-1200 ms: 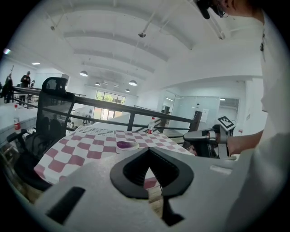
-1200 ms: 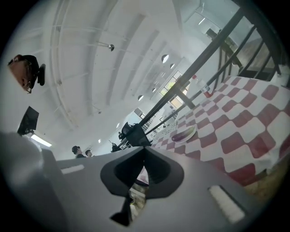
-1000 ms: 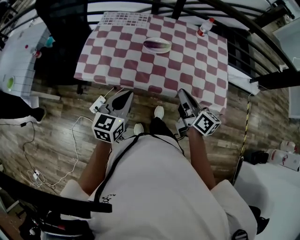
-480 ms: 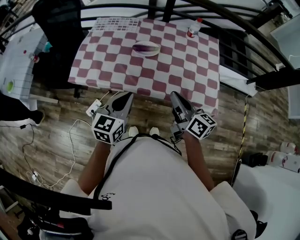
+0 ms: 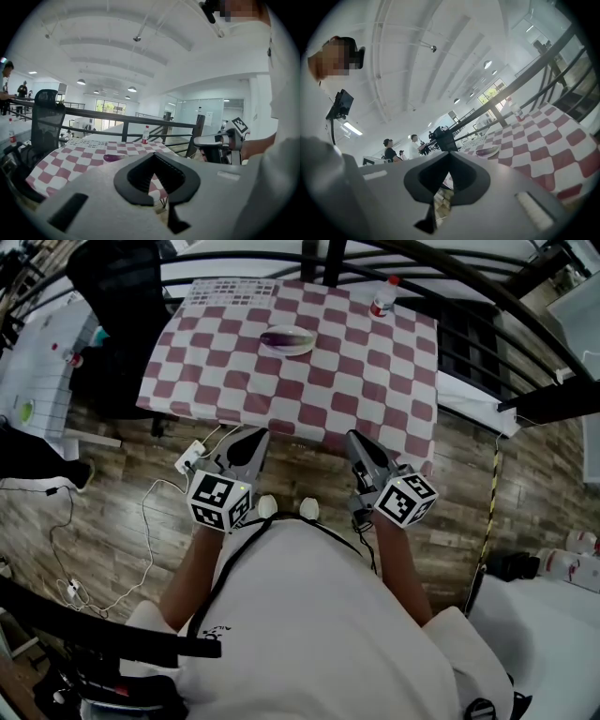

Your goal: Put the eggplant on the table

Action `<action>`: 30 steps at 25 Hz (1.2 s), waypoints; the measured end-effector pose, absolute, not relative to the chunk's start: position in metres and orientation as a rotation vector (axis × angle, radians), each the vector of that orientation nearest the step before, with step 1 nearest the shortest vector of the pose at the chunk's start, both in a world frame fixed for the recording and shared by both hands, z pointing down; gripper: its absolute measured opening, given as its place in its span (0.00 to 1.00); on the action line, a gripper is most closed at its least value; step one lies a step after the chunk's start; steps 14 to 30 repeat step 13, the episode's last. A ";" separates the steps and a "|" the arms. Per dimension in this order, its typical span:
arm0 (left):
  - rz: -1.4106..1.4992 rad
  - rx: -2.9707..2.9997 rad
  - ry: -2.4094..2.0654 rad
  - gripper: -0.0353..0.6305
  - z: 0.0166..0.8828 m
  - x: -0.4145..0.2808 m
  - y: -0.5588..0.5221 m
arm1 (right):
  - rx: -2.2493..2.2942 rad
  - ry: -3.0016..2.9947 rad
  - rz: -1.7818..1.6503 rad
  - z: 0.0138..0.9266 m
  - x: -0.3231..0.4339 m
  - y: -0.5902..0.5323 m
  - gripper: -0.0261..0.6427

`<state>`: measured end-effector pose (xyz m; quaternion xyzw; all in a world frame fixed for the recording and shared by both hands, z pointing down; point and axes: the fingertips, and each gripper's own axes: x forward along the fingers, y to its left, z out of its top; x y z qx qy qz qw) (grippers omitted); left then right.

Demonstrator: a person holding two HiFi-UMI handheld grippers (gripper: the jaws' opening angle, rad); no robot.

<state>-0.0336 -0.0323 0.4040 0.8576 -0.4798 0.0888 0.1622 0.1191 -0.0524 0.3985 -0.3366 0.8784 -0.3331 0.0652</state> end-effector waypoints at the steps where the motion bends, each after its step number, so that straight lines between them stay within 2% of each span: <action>1: 0.255 2.443 -1.375 0.06 0.404 -0.035 -0.033 | -1.017 2.649 -1.009 0.400 0.120 -0.053 0.05; 30: 0.257 2.448 -1.364 0.06 0.405 -0.039 -0.035 | -1.001 2.666 -0.990 0.396 0.104 -0.058 0.05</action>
